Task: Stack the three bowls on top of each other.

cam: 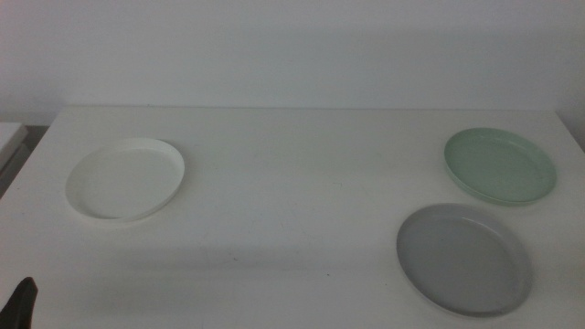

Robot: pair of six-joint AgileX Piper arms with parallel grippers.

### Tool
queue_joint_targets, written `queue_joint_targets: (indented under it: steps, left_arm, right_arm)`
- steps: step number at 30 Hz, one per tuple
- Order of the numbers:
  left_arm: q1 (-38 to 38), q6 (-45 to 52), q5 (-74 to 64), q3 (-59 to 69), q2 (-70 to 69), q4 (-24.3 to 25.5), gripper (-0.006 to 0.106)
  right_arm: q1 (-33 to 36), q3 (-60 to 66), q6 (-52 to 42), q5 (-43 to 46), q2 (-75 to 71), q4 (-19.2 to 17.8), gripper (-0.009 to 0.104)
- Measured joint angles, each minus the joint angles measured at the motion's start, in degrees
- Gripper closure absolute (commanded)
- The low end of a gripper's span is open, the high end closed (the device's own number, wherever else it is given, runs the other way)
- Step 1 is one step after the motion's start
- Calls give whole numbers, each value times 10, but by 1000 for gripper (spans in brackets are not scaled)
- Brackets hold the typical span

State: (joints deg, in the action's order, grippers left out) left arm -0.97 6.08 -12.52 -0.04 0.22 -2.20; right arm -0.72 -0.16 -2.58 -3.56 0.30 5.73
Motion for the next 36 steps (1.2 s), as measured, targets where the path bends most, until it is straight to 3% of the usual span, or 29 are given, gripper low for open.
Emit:
queue_joint_targets:
  steps: [15,21,24,31,36]
  left_arm:
    - [0,0,0,0,0,0,7]
    - [0,0,0,0,0,0,7]
    - [0,0,0,0,0,0,7]
    - [0,0,0,0,0,0,7]
    - [0,0,0,0,0,0,7]
  right_arm:
    - [0,-3,1,-17,2,-9,3]
    - [0,-114,1,-44,130,-10,3]
    - [0,-219,1,-124,245,-8,3]
    - [0,-482,1,-471,467,23,3]
    - [0,-554,2,-561,553,34,3]
